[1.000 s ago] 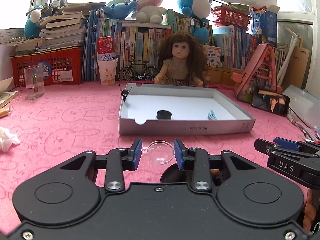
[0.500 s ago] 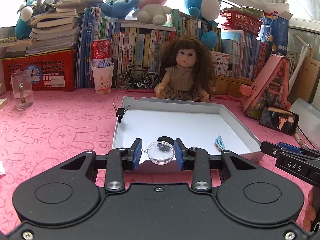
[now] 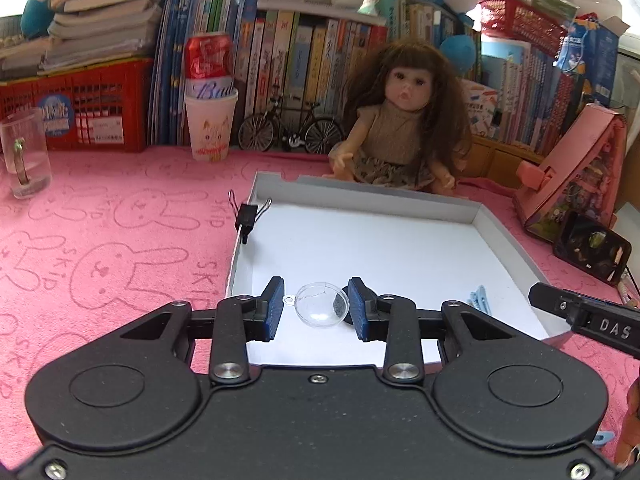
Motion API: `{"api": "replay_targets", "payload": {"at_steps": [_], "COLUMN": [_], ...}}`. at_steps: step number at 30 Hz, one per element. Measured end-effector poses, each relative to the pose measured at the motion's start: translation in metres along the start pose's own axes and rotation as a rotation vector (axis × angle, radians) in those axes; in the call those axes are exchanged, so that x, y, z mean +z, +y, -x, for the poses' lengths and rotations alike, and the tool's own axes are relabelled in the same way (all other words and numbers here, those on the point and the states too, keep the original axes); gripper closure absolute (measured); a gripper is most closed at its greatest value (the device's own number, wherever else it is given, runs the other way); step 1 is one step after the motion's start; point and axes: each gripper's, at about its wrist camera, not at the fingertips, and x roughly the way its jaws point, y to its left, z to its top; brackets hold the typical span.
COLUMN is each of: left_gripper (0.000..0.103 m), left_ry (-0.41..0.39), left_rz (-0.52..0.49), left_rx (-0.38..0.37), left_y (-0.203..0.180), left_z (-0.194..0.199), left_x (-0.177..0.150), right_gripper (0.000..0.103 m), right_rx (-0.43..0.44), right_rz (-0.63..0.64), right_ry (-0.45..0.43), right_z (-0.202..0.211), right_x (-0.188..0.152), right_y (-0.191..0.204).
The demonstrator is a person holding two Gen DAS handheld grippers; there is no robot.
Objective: Organize rigid objects
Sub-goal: 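Lower the clear dome into the box while the right tool drops the red item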
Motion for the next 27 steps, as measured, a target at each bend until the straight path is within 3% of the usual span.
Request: {"api": "replay_targets", "payload": {"at_steps": [10,27], "left_gripper": [0.070,0.070], "left_ry": [0.078,0.082], "left_rz": [0.041,0.004], "left_rx": [0.013,0.036], "left_y": [0.008,-0.004], "left_z": [-0.033,-0.049], "left_x": [0.007,0.007], "right_gripper": [0.054,0.053], "right_rx": [0.029,-0.040], "right_rz": [-0.171,-0.201], "right_ry": [0.200,0.268], "right_z": [-0.037,-0.065], "right_x": [0.035,0.028], "right_y": [-0.013,-0.008]}}
